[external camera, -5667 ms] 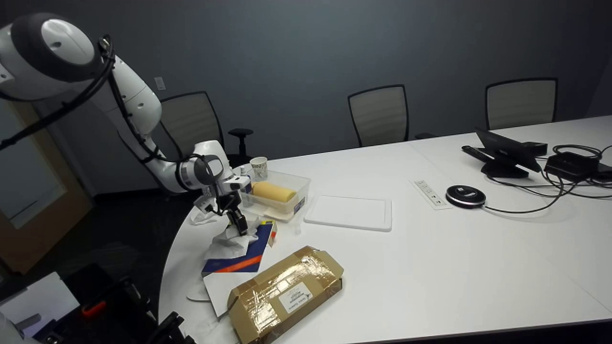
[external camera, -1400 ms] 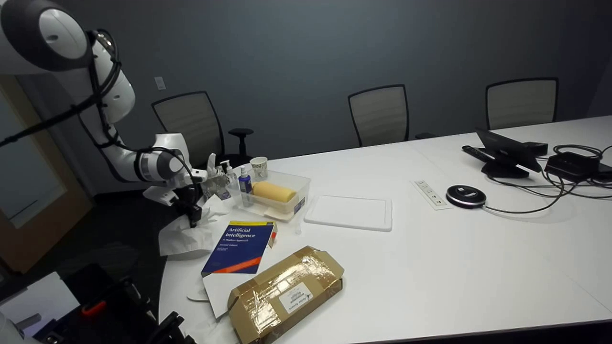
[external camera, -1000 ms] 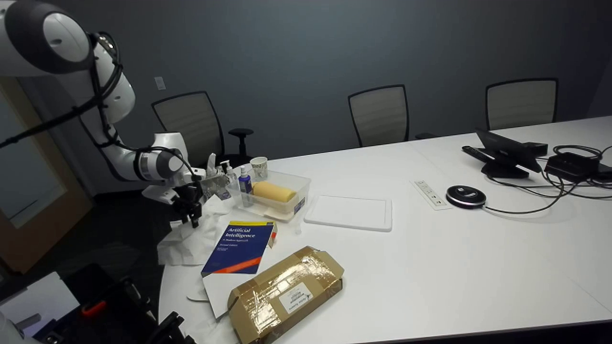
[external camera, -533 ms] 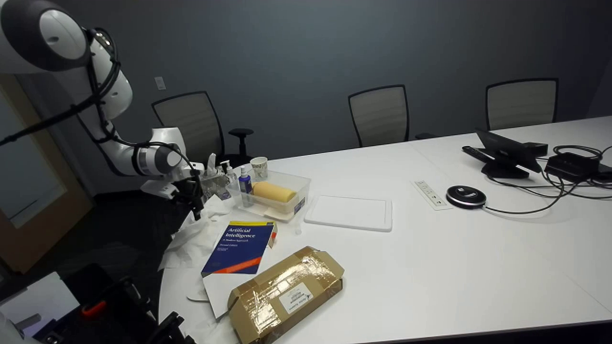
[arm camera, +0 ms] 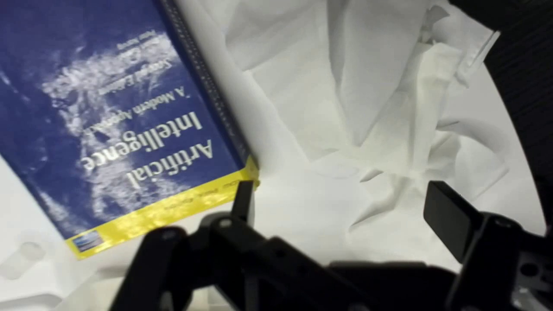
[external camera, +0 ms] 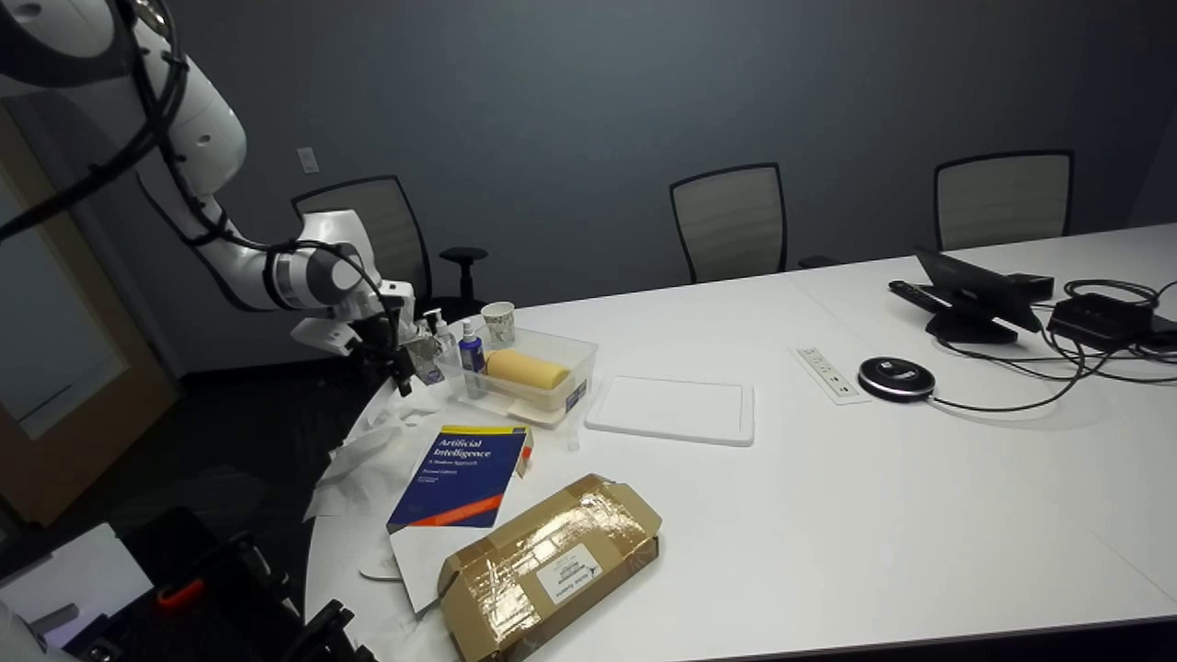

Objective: Use the white napkin to wipe the blue book cover.

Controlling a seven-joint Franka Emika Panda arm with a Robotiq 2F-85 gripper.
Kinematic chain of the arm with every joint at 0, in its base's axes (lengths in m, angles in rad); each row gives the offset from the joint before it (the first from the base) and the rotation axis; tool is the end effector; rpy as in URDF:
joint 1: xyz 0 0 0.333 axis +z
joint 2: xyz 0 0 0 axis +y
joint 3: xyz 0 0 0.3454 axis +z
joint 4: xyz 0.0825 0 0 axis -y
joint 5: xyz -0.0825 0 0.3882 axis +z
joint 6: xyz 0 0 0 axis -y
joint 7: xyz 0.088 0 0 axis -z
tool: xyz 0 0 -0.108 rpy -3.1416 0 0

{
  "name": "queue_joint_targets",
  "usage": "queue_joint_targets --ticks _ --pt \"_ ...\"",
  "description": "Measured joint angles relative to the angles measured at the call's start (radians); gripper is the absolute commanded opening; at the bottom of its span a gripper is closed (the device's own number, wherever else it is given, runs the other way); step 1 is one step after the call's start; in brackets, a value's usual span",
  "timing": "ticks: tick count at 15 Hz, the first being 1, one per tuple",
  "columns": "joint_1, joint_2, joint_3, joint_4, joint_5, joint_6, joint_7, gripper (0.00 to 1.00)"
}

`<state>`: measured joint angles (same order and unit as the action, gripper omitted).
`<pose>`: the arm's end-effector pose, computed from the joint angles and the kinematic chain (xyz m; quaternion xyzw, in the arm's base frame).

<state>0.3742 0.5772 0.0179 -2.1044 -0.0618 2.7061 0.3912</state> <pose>0.5485 0.2291 0.1604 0.9995 0.0268 0.0147 0.0031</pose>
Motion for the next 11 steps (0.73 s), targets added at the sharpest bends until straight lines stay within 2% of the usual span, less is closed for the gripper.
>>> queue_joint_targets --ticks 5,11 --pt "-0.012 -0.103 -0.081 -0.089 -0.005 0.014 0.033 1.00" --pt "-0.012 -0.153 -0.115 -0.137 -0.031 0.018 0.093 1.00"
